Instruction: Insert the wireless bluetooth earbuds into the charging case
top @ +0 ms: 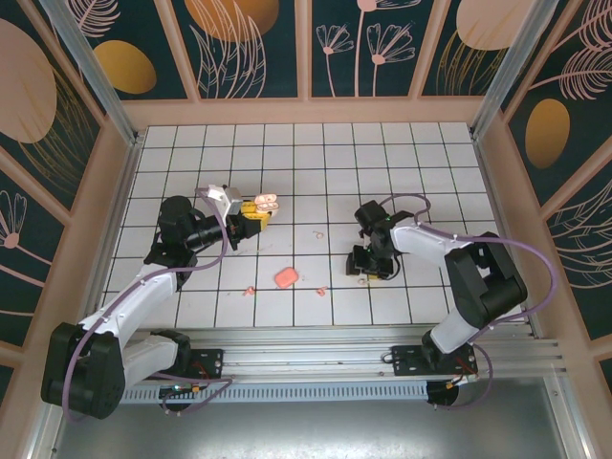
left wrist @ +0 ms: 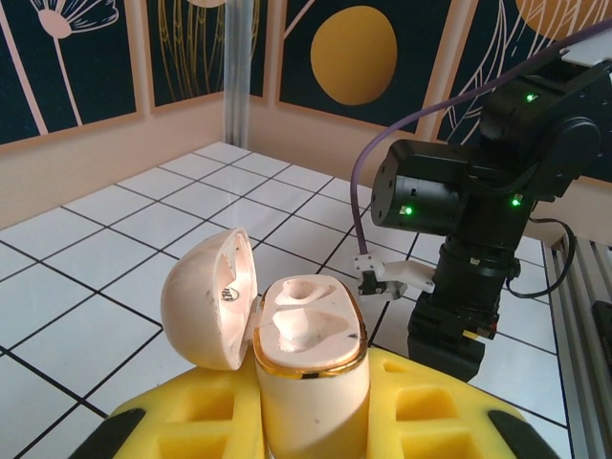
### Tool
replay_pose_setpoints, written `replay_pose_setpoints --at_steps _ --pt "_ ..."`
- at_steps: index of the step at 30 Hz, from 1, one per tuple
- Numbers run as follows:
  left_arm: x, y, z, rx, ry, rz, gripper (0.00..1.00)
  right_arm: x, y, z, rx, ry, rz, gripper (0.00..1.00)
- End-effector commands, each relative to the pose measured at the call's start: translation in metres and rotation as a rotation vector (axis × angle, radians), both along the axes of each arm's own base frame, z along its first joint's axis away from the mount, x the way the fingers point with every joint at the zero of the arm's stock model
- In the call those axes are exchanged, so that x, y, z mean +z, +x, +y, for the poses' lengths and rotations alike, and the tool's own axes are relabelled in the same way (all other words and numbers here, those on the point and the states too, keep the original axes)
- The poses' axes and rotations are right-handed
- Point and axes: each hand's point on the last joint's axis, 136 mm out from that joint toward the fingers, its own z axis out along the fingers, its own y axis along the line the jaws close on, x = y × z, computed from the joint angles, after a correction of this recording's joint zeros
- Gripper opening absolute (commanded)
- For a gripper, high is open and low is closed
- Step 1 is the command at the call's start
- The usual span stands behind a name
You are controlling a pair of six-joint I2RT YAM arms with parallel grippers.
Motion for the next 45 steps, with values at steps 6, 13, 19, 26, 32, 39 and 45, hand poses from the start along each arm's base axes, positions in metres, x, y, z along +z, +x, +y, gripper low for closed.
replay_pose_setpoints --at_steps 6,13,19,26,32,39,45 --pt "0.004 -0.003 0.0 0.0 -0.002 -0.016 0.17 0.006 -0.022 0.004 -0.022 0.061 0.048 0.52" --pt "0.004 -0.004 0.0 0.0 0.0 -0.018 0.17 0.019 -0.031 0.026 0.0 0.145 0.064 0.5" --pt "0.004 -0.005 0.0 -0.003 0.002 -0.019 0.17 0.042 -0.022 0.028 0.01 0.134 0.019 0.49" --pt "0.003 -0.006 0.0 -0.005 0.004 -0.017 0.17 0.032 -0.006 0.011 0.043 0.017 -0.019 0.52" --pt "0.001 -0.006 0.001 -0.003 0.009 -0.018 0.18 0.012 -0.006 0.008 0.049 -0.01 -0.004 0.53" --pt "0.001 -0.007 0.001 -0.003 0.013 -0.022 0.18 0.0 -0.022 0.012 0.053 0.016 0.045 0.52" --pt "0.0 -0.007 0.001 0.001 0.014 -0.018 0.18 -0.001 -0.033 0.018 0.058 0.044 0.08 0.51"
